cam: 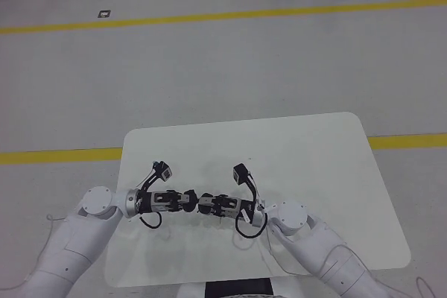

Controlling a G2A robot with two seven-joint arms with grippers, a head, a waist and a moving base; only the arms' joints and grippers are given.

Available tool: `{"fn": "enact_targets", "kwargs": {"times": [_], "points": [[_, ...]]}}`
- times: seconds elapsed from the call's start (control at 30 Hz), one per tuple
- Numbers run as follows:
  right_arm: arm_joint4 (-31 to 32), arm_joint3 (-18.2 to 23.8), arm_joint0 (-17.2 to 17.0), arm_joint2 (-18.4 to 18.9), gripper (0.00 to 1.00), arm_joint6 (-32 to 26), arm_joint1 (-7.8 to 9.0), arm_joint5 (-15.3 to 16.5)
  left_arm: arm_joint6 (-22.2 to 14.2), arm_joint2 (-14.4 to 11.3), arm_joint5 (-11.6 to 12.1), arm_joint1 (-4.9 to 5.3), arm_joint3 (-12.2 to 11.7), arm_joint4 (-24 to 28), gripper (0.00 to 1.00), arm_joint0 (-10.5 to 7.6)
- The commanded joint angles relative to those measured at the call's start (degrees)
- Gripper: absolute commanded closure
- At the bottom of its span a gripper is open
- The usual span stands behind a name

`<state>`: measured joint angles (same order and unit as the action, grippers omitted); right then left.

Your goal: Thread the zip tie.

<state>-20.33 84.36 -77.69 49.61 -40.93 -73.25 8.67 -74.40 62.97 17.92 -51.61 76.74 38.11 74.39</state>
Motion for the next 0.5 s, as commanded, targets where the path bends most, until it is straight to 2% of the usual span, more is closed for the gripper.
{"fn": "enact_targets", "kwargs": {"times": [0.0, 0.47], "points": [[-0.01, -0.02, 0.03, -0.02, 1.0, 0.05, -0.01, 0.03, -0.12, 0.04, 0.06, 0.04, -0.01, 0.13, 1.0, 0.0], [0.02, -0.05, 0.04, -0.04, 1.0, 0.39, -0.01, 0.15, -0.32, 0.25, 0.25, 0.26, -0.03, 0.6, 1.0, 0.16]]}}
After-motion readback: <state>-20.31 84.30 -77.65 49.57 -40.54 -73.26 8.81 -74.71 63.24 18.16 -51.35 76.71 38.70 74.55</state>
